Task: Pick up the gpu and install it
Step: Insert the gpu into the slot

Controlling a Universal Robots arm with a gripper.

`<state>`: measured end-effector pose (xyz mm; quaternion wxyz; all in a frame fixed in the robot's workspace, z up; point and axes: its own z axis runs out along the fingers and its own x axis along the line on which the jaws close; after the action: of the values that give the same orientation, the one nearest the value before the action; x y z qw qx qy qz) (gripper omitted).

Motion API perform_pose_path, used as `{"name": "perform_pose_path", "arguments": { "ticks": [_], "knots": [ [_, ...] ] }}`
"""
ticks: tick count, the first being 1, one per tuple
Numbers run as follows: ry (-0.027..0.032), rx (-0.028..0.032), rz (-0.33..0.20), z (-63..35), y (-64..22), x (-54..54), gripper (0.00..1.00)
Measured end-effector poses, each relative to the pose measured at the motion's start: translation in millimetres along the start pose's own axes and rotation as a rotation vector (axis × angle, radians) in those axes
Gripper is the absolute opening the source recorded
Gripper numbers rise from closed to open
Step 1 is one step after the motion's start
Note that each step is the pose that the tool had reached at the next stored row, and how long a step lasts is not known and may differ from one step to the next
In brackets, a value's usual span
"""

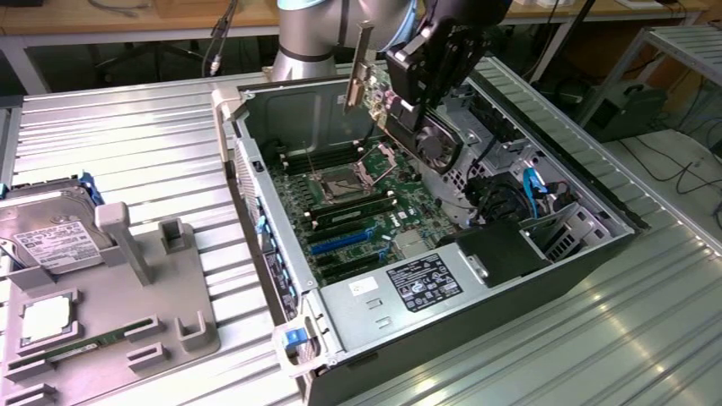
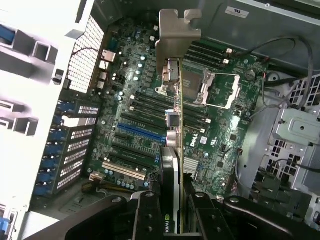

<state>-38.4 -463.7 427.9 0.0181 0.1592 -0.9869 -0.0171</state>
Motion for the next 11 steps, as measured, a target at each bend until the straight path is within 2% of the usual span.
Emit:
{"name": "perform_pose_path", "arguments": {
  "ticks": [5,6,11],
  "knots": [
    [0.0032,0.0025,-0.082,0.1,0.0,0.0,0.27],
    [0.0044,0.0034,-0.111,0.2,-0.1,0.0,0.27],
    [0.0073,0.0057,-0.185,0.3,0.0,0.0,0.27]
  ]
}}
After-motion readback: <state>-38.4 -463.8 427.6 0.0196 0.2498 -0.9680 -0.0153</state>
